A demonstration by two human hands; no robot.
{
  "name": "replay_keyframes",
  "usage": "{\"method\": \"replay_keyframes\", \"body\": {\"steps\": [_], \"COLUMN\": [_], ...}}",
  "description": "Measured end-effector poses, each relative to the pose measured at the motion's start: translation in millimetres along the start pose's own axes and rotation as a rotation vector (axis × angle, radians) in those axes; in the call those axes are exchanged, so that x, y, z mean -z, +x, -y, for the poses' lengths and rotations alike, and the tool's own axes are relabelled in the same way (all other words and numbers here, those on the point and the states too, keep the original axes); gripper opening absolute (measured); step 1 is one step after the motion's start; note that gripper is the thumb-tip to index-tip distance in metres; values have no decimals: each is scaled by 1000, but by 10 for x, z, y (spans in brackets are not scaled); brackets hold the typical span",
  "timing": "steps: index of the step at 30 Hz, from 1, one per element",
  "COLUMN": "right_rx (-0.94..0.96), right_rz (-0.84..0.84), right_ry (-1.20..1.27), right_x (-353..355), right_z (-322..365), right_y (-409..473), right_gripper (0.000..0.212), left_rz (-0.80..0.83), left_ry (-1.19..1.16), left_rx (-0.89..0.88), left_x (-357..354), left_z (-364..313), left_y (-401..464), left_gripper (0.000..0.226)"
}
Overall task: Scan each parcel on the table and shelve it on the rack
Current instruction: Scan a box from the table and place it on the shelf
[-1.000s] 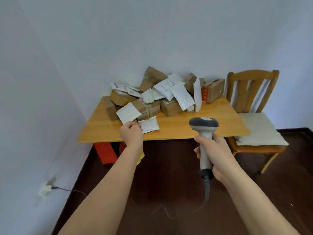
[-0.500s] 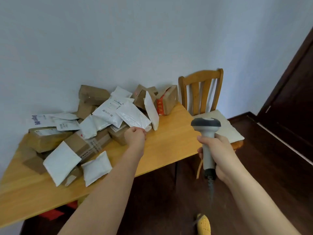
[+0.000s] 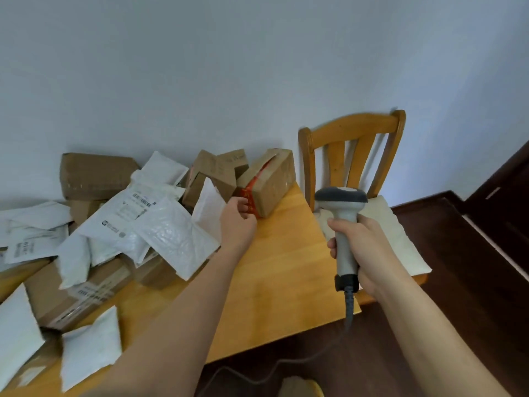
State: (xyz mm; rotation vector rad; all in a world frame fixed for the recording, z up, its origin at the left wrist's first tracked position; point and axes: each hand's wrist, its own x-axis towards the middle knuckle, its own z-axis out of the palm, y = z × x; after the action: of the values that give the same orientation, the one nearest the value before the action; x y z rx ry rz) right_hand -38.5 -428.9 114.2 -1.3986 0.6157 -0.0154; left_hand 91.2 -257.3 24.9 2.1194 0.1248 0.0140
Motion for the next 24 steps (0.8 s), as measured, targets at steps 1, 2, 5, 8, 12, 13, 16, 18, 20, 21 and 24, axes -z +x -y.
{"method": "replay_keyframes", "body": {"steps": [1, 2, 5, 8, 12, 13, 16, 18, 20, 21, 24], "right_rx": [-11, -20, -42, -78, -108, -110, -126, -133, -135, -132, -122], "right_rz": [18, 39, 80, 40, -22, -33, -77, -76, -59, -50, -30], "right_ry": [-6, -21, -93, -134, -188, -195, -180, -163, -160, -161, -163], "right_x": [-8, -15, -17, 6, 23, 32, 58, 58, 54, 60, 120], "right_z": [3, -5, -70, -142, -160, -158, -159, -158, -151, -148, -162], "right_y": [131, 250, 576, 826, 1113, 1174, 1298, 1330, 1331, 1332, 1328], "right_gripper": [5, 4, 8, 13, 15, 14, 8, 8, 9, 9, 10], "left_rz": [-4, -2, 51, 173, 250, 236, 153, 169, 219, 226, 200], "left_ry": [16, 32, 167, 397, 513, 538, 623, 649, 710, 749, 813], "left_rx": [-20, -29, -29, -3, 16, 2, -61, -80, -104, -126, -186], "left_x": [-68, -144, -404, -685, -952, -1002, -1140, -1215, -1283, -1308, -1294], "left_z": [-17, -29, -32, -31, 38, 56, 119, 168, 230, 250, 258], "left_y": [117, 266, 787, 1227, 1567, 1611, 1639, 1615, 1576, 1550, 1390], "left_gripper": [38, 40, 54, 72, 76, 73, 66, 60, 58, 59, 79]}}
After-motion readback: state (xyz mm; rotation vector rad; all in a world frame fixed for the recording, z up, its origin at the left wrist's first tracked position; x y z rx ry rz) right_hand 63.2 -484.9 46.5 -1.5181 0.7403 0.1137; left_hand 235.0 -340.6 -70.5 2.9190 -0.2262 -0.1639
